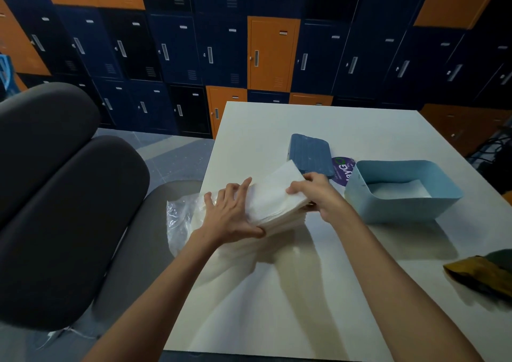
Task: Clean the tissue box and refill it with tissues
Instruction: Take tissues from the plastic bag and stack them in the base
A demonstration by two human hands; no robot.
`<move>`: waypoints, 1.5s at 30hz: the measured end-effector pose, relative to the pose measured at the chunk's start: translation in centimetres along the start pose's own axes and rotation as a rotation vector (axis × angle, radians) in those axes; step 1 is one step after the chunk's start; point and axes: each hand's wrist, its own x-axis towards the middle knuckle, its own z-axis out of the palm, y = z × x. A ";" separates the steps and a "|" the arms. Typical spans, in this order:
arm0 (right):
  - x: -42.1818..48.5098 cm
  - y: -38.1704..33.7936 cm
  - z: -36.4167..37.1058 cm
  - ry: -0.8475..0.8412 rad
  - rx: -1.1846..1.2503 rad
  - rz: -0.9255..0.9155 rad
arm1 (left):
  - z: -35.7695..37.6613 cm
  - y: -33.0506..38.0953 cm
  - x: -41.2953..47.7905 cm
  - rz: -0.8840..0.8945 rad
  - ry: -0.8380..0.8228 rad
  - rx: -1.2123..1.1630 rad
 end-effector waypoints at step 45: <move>-2.5 -2.4 -11.0 -0.245 0.162 -0.323 | -8.3 7.3 3.8 0.069 -0.157 -0.634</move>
